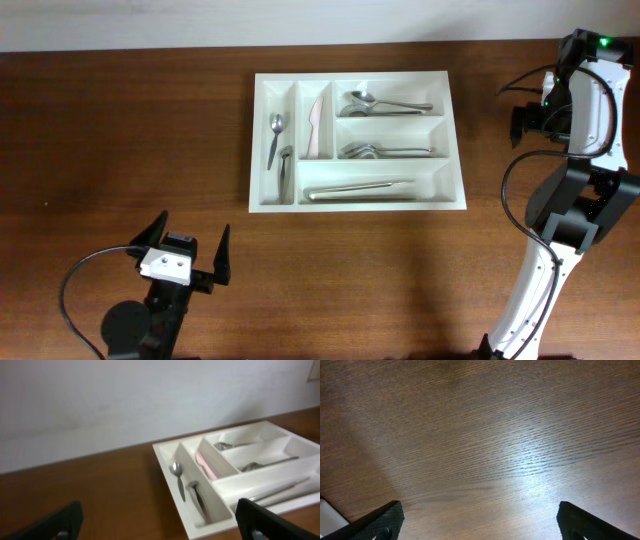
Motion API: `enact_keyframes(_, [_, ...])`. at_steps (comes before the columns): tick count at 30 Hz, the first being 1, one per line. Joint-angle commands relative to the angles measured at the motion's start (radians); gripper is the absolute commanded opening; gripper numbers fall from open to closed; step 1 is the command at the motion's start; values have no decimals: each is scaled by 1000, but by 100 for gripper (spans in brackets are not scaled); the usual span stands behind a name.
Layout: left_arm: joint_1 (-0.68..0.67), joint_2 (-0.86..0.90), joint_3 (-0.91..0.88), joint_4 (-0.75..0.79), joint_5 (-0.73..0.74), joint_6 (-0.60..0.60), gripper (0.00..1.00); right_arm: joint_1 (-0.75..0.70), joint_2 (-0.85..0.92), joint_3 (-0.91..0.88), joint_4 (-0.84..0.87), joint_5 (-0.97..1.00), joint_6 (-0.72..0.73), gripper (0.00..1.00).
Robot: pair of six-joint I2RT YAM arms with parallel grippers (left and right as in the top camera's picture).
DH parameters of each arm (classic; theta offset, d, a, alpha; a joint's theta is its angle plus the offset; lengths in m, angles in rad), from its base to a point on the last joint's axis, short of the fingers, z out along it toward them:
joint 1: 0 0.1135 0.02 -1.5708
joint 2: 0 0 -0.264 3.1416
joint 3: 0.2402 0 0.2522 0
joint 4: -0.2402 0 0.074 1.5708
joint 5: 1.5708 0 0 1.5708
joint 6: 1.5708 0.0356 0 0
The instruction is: Pack container
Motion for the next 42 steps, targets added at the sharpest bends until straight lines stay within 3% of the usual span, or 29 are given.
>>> enact_keyframes(1, [-2, -31, -74, 71, 1, 12, 99, -3, -42, 2, 0, 9, 1, 99])
enact_keyframes(6, [-2, -97, -167, 161, -8, 12, 99, -3, -42, 2, 1, 9, 1, 99])
enact_keyframes(11, [-2, -193, -229, 161, -20, 12, 99, -3, -42, 2, 0, 9, 1, 99])
enact_keyframes(17, [-2, -190, -291, 156, -27, 12, 99, -3, -42, 2, 0, 9, 1, 99])
enact_keyframes(28, [-2, -190, -291, 128, -212, 12, 99, -3, -42, 1, 0, 9, 1, 99])
enact_keyframes(42, [-2, -189, -290, 128, -216, 12, 99, -3, -42, 1, 0, 9, 1, 99])
